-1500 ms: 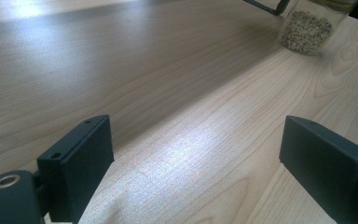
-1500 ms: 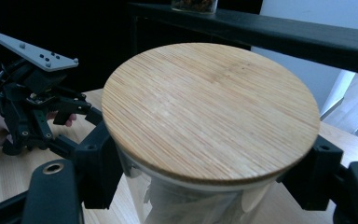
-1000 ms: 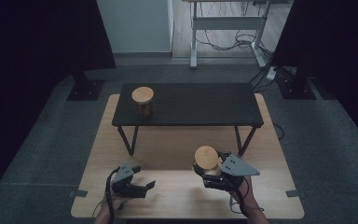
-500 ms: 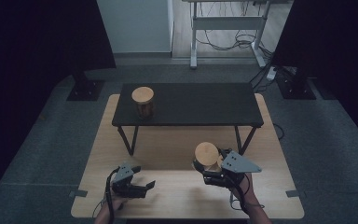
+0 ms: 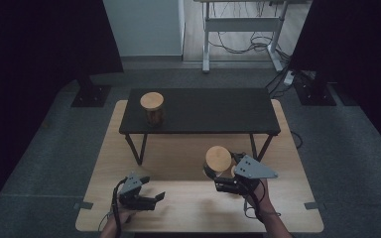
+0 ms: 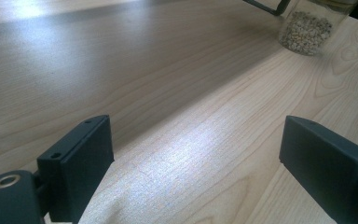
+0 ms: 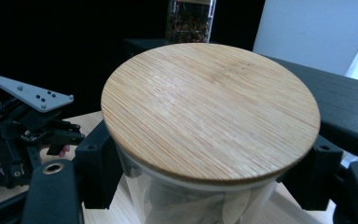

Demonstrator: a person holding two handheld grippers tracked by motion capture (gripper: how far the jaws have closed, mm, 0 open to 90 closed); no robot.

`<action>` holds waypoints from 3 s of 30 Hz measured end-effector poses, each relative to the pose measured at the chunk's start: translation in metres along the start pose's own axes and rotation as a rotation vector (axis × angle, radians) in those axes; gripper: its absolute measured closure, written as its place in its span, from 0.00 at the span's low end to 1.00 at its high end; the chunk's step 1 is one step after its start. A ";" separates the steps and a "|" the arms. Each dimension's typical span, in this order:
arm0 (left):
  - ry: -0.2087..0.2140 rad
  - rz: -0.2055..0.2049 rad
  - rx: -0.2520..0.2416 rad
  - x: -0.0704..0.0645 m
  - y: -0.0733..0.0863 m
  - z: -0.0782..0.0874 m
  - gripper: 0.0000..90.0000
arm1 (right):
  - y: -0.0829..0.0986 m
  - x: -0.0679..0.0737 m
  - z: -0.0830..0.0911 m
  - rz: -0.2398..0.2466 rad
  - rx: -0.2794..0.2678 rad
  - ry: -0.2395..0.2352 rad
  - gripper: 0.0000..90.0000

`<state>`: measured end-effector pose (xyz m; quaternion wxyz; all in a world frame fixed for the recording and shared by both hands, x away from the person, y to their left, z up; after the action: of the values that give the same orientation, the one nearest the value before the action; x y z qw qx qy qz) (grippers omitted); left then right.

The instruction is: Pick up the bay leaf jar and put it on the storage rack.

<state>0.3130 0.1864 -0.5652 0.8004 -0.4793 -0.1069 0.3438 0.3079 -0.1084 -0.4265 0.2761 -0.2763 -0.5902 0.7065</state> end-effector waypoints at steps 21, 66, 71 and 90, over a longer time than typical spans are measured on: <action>0.000 0.000 -0.001 0.000 0.000 0.000 0.10 | -0.014 -0.006 -0.010 -0.005 -0.015 -0.002 0.28; 0.003 -0.005 -0.001 -0.001 0.000 0.000 0.10 | -0.052 -0.031 -0.024 0.001 -0.041 0.019 0.28; 0.003 -0.004 -0.002 0.000 -0.001 0.000 0.10 | -0.058 -0.034 -0.027 0.006 -0.041 0.020 0.28; 0.004 -0.003 -0.007 0.001 -0.001 0.001 0.10 | -0.073 -0.044 -0.040 0.015 -0.044 0.032 0.28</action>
<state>0.3136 0.1877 -0.5637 0.7996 -0.4826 -0.1071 0.3410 0.3716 -0.1017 -0.3575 0.2743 -0.2980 -0.5990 0.6908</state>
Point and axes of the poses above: each handheld gripper's, and its own axes: z roughly backward along the jaws, y roughly out of its underside, x roughly to its left, the point moved 5 cm from there along -z, roughly forward along the jaws, and after that the axes turned 4 degrees about y, right-handed, at the moved point
